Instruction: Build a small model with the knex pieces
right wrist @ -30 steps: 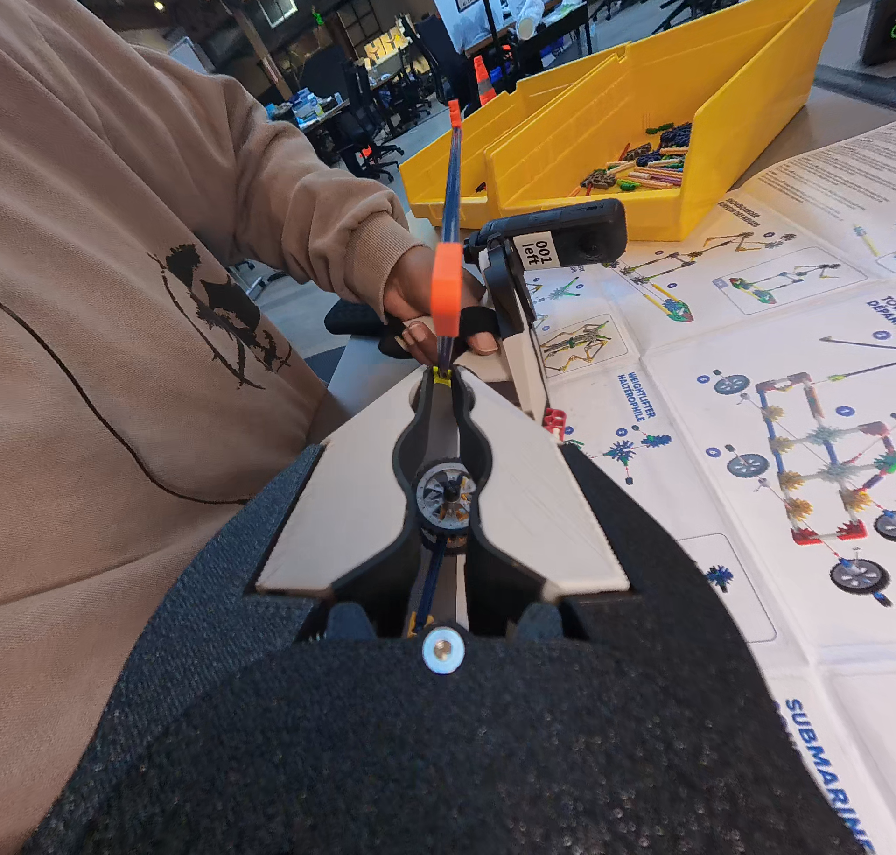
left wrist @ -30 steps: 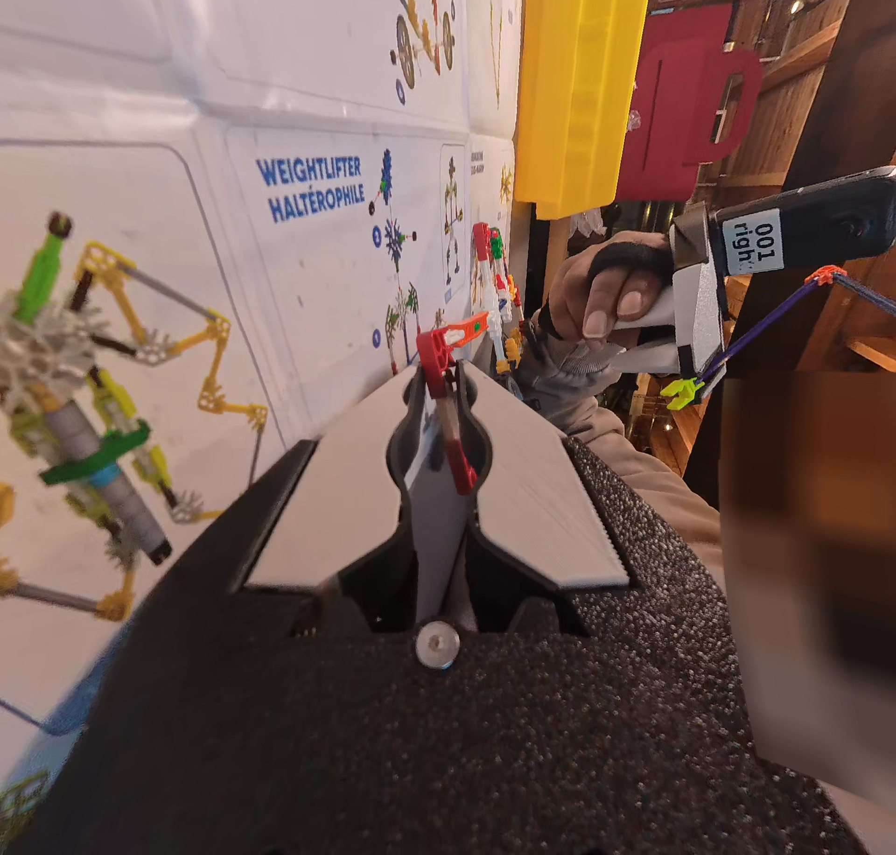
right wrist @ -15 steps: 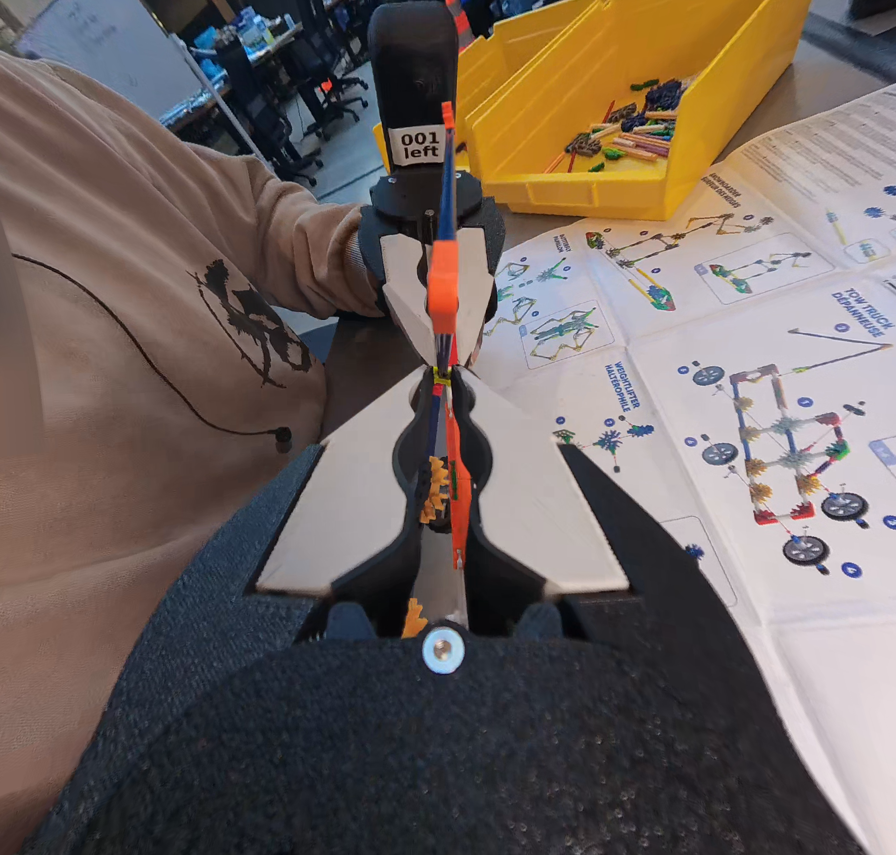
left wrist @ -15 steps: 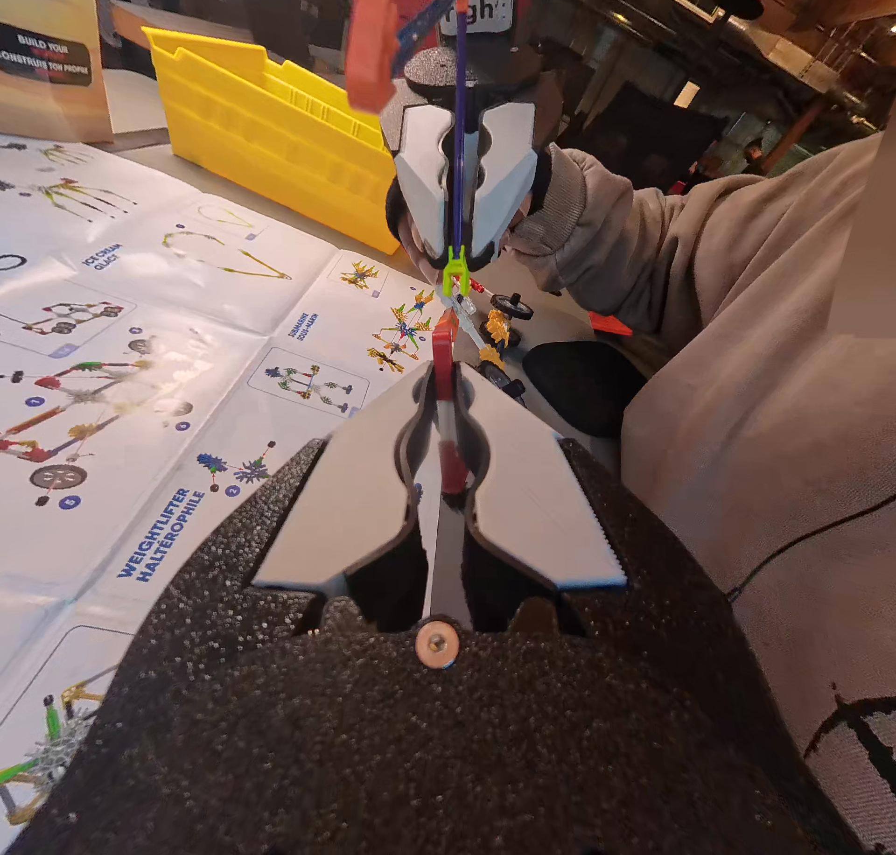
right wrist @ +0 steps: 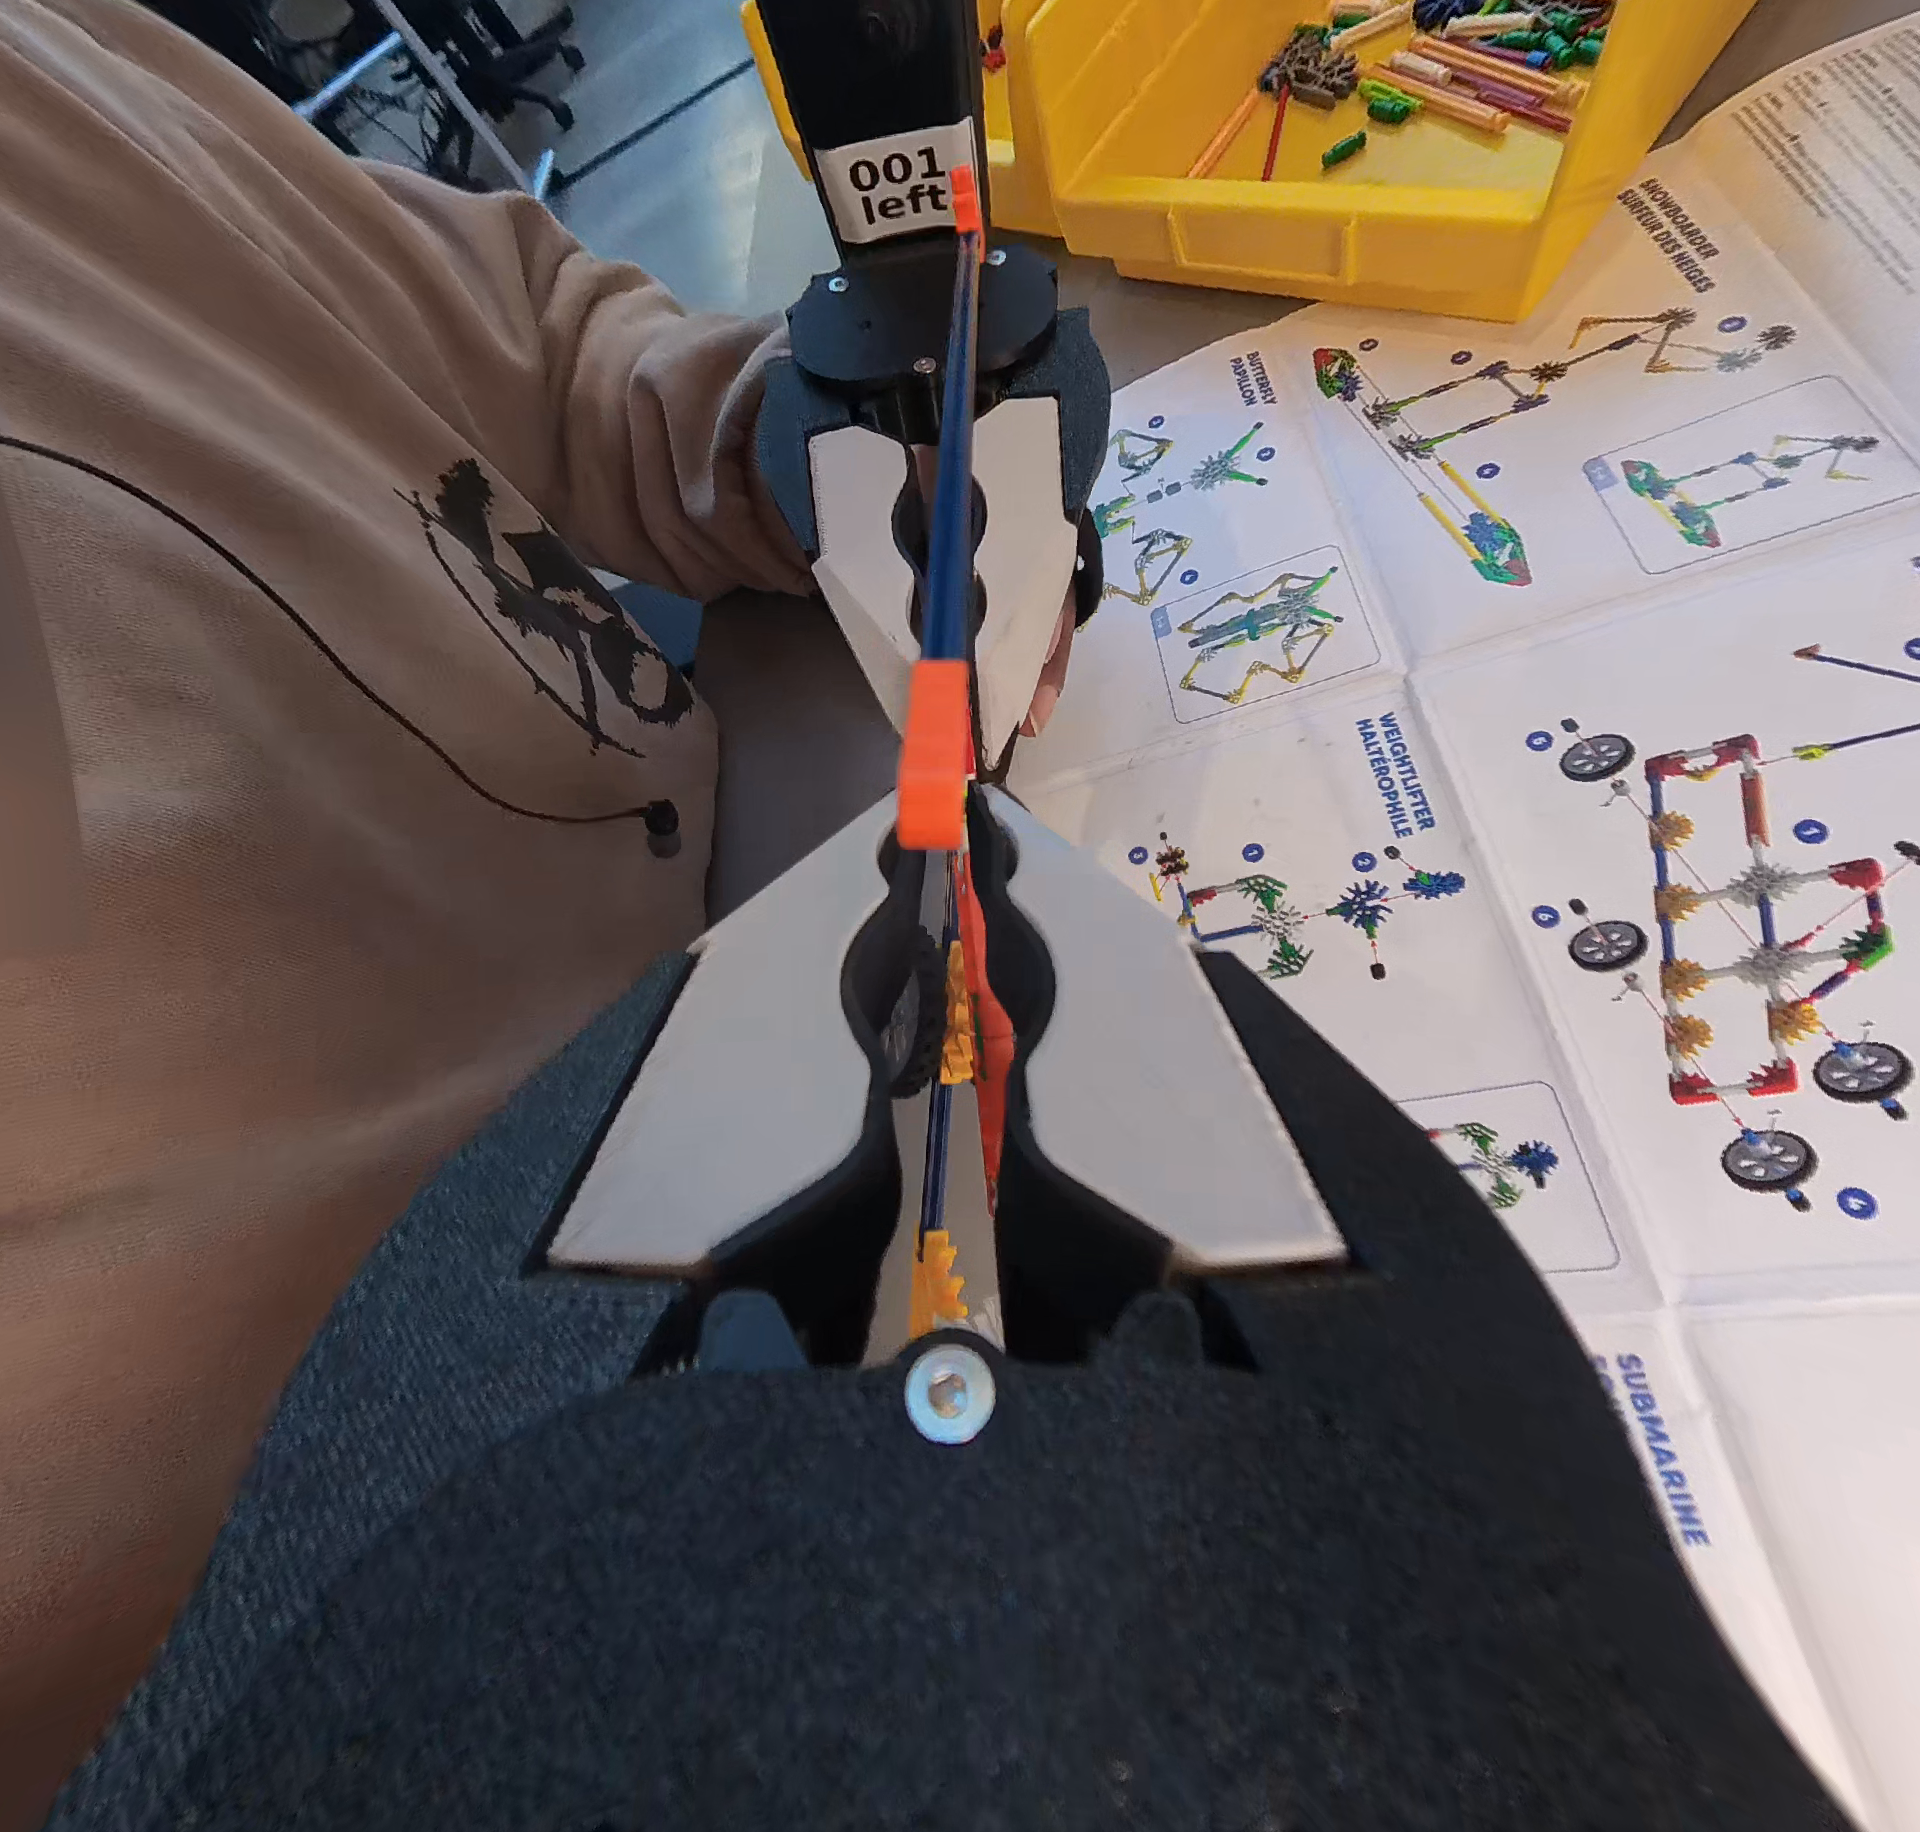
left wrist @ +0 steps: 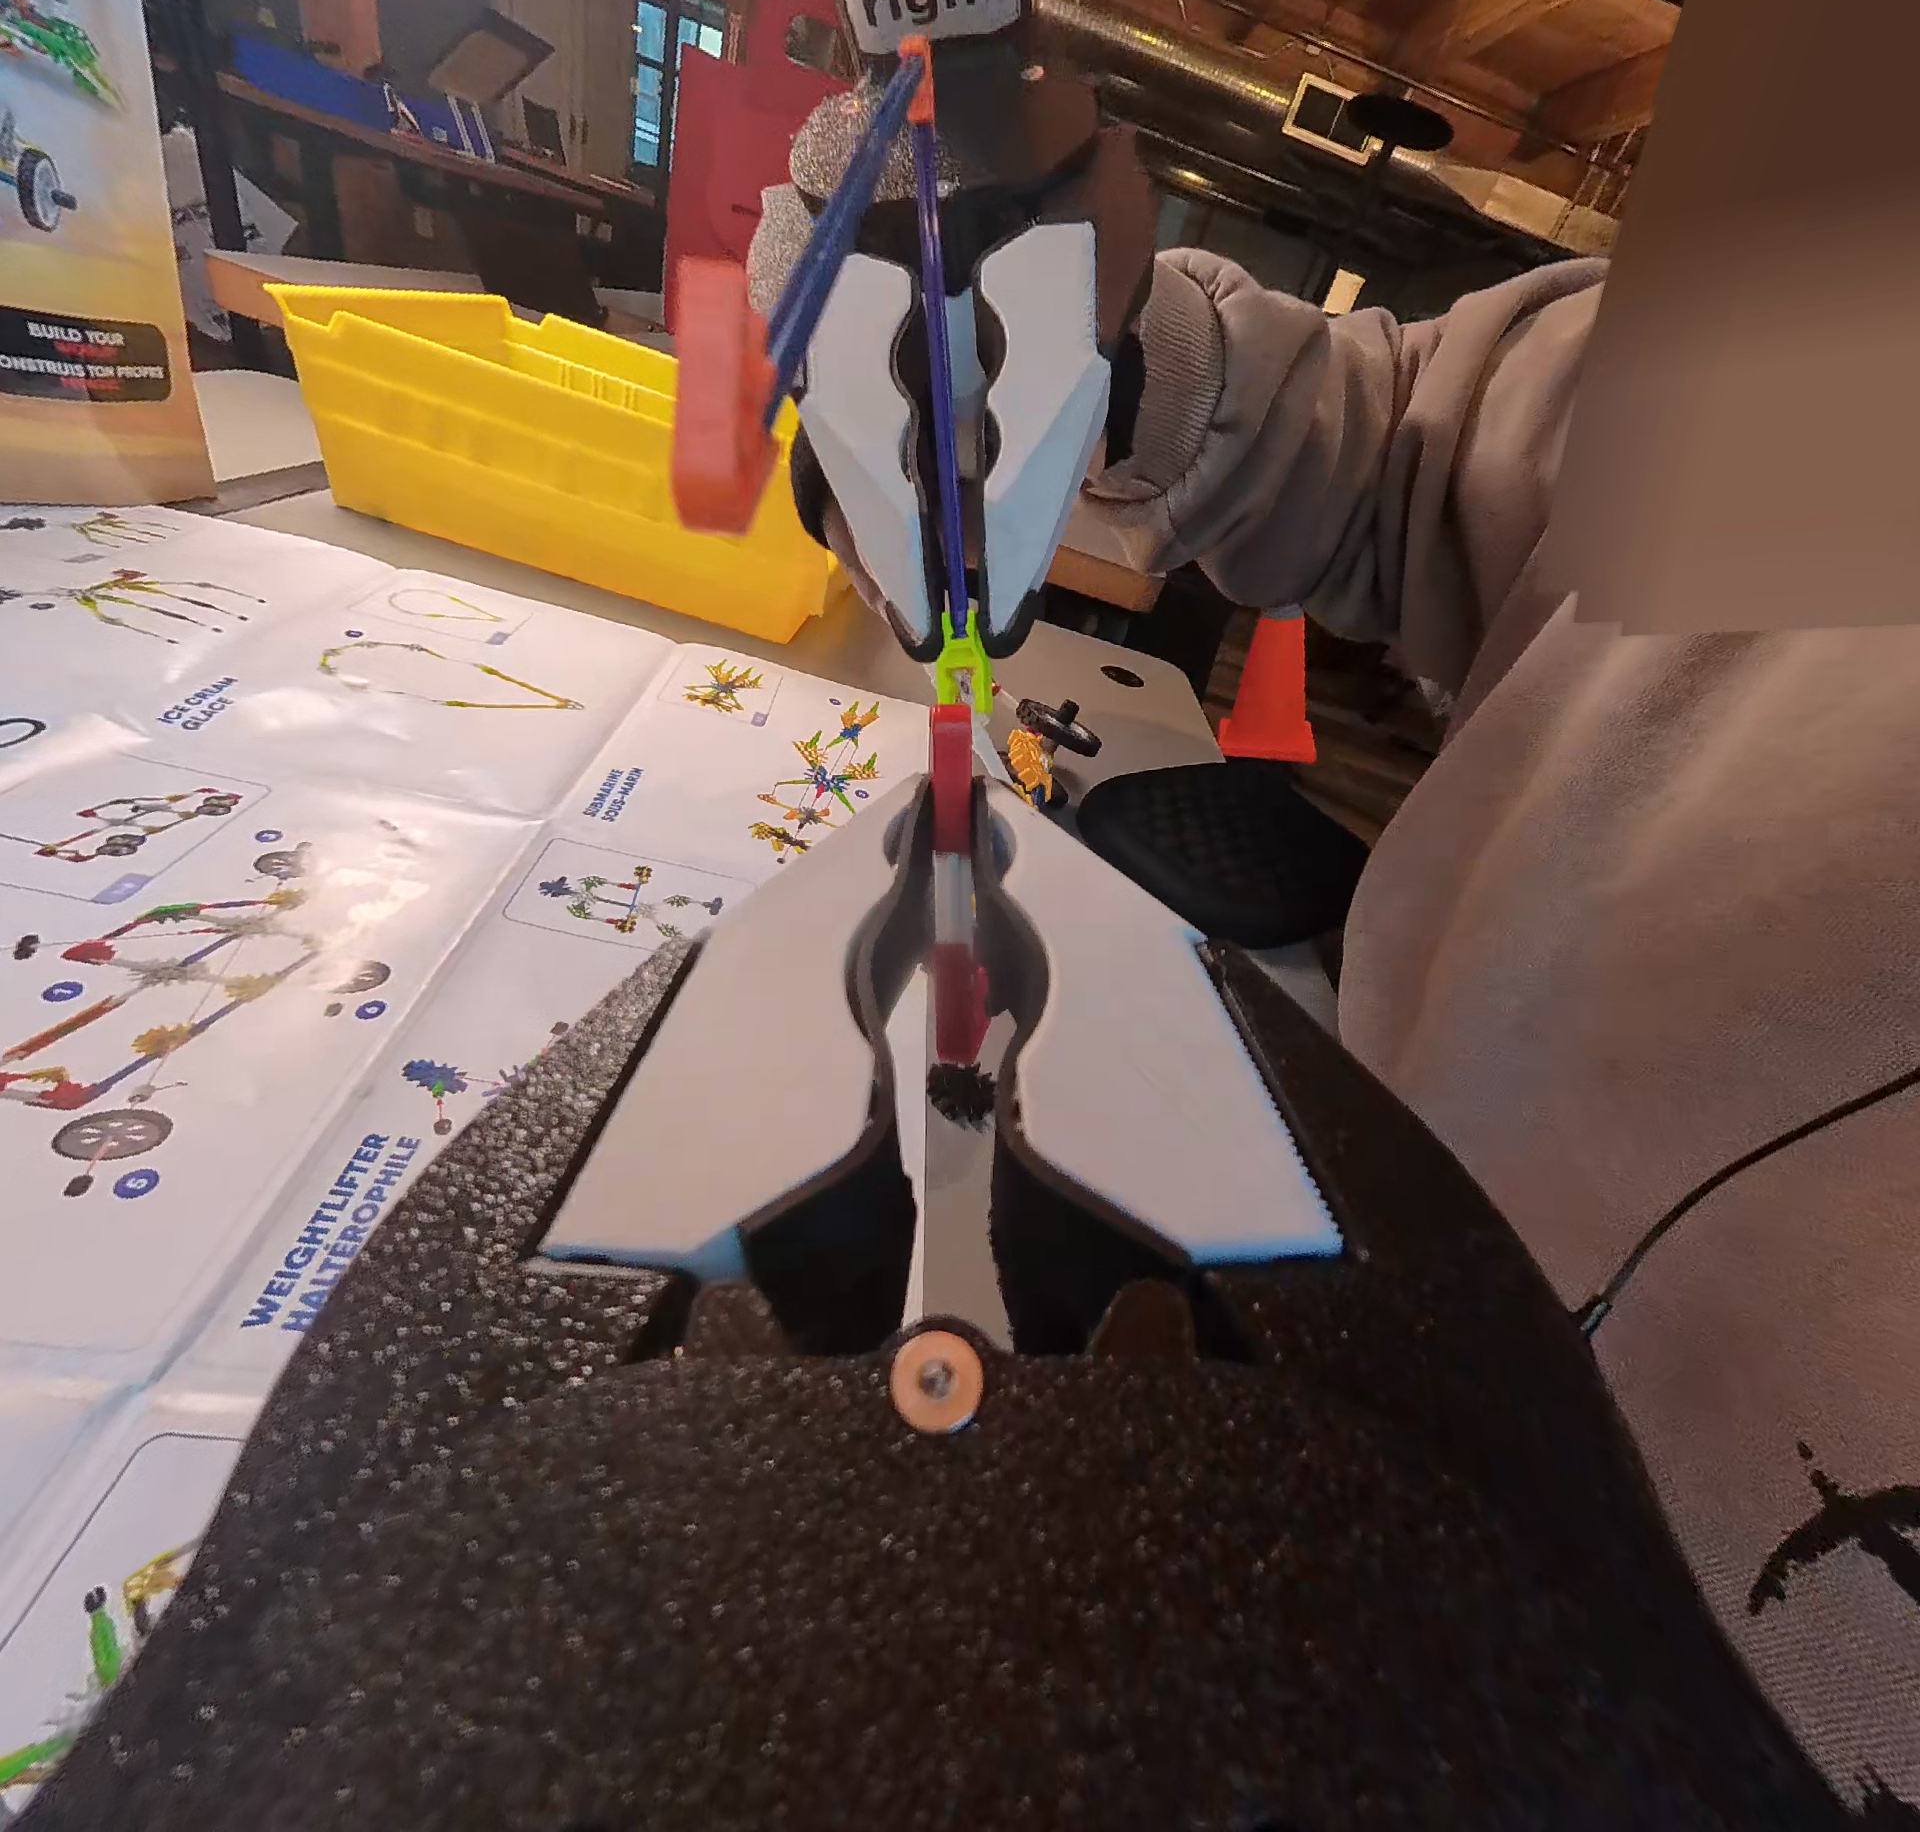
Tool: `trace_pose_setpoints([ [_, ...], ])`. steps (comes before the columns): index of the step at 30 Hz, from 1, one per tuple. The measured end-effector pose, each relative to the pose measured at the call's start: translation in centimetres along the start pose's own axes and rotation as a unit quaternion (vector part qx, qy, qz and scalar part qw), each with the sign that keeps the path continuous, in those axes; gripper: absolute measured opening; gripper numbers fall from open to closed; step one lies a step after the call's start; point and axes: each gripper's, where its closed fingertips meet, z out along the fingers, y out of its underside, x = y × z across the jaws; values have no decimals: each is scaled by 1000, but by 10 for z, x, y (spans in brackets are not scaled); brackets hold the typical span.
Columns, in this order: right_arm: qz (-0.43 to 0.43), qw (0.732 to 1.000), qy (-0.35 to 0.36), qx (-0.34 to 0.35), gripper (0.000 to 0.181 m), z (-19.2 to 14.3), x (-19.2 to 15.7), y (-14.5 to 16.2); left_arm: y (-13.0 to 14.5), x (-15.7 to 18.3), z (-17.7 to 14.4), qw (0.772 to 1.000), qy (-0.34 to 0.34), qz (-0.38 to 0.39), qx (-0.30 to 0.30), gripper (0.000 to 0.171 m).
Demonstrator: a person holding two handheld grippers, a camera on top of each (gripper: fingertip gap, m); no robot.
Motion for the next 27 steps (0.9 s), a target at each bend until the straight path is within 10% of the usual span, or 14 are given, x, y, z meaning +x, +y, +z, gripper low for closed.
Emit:
trace_pose_setpoints([
  [7,-77,993,5,-85,5,-2,-9,-11,-12,7,-2,998,6,62,17,3],
  [27,-11,997,63,35,0,5,-5,12,7,-10,4,998,-18,-61,-6,3],
])
